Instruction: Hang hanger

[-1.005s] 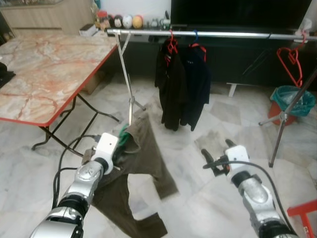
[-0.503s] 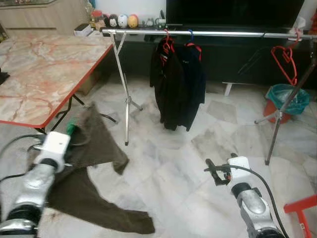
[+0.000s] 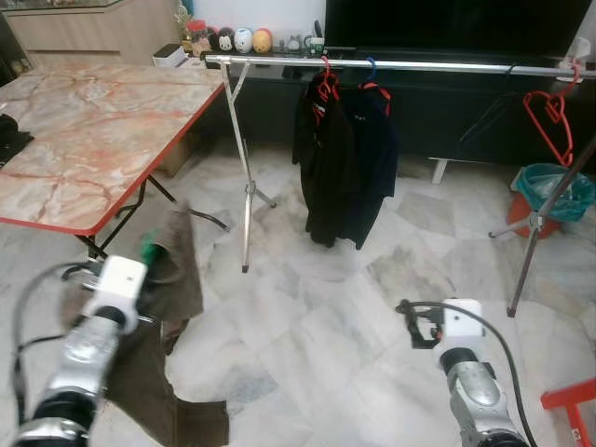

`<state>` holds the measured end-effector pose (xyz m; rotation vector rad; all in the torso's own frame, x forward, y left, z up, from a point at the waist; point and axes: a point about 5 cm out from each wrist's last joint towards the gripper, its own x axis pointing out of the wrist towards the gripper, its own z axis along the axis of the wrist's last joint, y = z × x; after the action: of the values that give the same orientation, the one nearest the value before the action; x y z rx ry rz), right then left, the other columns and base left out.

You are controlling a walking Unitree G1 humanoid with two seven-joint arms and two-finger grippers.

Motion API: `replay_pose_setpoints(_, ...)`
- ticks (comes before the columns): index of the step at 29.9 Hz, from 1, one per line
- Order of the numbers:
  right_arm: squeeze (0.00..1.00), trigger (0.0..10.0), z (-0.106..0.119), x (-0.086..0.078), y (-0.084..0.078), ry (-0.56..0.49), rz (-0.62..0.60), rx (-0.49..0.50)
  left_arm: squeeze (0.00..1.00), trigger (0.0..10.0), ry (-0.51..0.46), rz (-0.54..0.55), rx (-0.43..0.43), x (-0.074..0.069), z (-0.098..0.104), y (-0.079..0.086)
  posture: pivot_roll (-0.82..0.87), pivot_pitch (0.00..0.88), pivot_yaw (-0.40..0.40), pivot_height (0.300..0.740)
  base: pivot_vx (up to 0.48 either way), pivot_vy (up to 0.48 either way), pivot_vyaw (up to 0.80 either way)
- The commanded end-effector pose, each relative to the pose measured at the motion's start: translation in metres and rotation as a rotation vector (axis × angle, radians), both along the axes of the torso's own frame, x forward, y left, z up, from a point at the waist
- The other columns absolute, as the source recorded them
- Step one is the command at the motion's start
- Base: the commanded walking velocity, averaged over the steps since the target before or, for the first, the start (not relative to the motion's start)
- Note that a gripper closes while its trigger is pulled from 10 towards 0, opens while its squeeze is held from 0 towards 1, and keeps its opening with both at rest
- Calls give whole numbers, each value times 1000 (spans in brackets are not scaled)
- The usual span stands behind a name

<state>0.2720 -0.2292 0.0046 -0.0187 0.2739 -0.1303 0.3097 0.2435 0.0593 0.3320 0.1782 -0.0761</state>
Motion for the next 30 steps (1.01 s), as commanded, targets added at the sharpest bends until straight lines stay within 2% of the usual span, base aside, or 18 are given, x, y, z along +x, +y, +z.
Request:
replay_pose_setpoints(1, 0, 10000, -7, -4, 2, 37, -38, 33, 0, 10000, -62, -6, -50, 6, 10, -5, 89, 2, 23, 740, 0, 0, 0)
replay_pose_setpoints(2, 0, 10000, -11, -7, 4, 59, -51, 67, 0, 10000, -48, -6, -104, 6, 4, -14, 78, 0, 23, 740, 0, 0, 0)
replay_pose_setpoints(3, 0, 10000, -13, -8, 5, 64, -55, 82, 0, 10000, -46, -5, -124, 6, 3, -17, 78, 0, 23, 740, 0, 0, 0)
replay_pose_setpoints(7, 0, 10000, -15, -10, 4, 67, -86, 90, 0, 10000, -38, 3, -158, 6, -1, -22, 73, 0, 22, 740, 0, 0, 0)
replay_pose_setpoints(10, 0, 10000, -21, -15, 1, 113, -132, 79, 0, 10000, 0, 3, -178, 4, -9, -26, 70, 0, 10, 740, 0, 0, 0)
replay_pose_setpoints(20, 0, 10000, -29, -23, 7, 158, -127, 96, 0, 10000, -11, 18, -192, 1, -11, -27, 82, 0, -11, 740, 0, 0, 0)
replay_pose_setpoints(30, 0, 10000, -26, -19, 5, 141, -136, 104, 0, 10000, -14, 35, -187, 3, -9, -24, 67, 0, -7, 740, 0, 0, 0)
